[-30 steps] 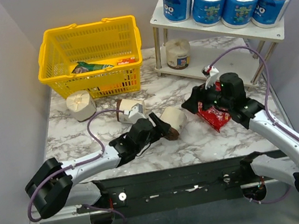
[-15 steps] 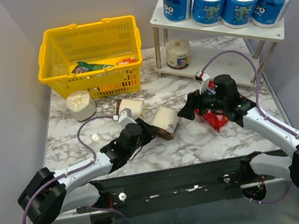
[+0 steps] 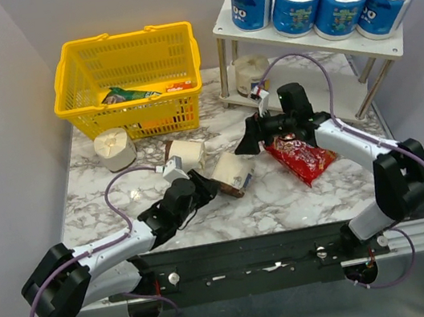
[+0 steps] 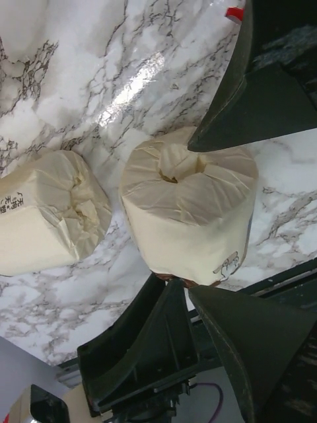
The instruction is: Place and organize the paper towels onto the shelf
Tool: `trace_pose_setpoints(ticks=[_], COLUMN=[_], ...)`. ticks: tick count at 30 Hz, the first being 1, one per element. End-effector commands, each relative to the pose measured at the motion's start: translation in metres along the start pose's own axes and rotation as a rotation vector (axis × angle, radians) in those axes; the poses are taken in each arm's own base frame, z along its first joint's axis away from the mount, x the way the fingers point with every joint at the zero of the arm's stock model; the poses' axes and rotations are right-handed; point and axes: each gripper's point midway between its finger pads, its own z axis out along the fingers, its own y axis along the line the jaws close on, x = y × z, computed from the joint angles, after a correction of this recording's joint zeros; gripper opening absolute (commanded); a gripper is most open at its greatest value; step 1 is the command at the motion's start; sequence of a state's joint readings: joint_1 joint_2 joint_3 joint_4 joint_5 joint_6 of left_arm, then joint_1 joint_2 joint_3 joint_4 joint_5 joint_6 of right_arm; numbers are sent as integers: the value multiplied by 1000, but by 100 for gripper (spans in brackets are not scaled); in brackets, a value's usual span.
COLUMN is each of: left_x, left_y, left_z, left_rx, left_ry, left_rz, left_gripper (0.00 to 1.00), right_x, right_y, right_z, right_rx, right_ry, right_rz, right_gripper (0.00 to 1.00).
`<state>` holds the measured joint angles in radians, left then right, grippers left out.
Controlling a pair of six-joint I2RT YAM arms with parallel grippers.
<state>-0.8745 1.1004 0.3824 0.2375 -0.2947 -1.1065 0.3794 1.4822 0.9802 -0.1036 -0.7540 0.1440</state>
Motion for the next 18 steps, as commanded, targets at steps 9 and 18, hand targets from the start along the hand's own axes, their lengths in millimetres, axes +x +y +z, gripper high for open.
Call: trace_pose_setpoints(ticks=[9, 18], left_x=[5, 4], left_y=[46, 47], left_z=[-1, 1], left_rx=[-144, -148], left_ry=[7, 3], left_rz=[90, 97], left_gripper=[50, 50], right_x=[41, 61], right_y=[13, 21], right_z=[12, 26], right_rx=[-227, -288], right_ry=[194, 296], right_rz=[81, 97], right_gripper=[86, 85])
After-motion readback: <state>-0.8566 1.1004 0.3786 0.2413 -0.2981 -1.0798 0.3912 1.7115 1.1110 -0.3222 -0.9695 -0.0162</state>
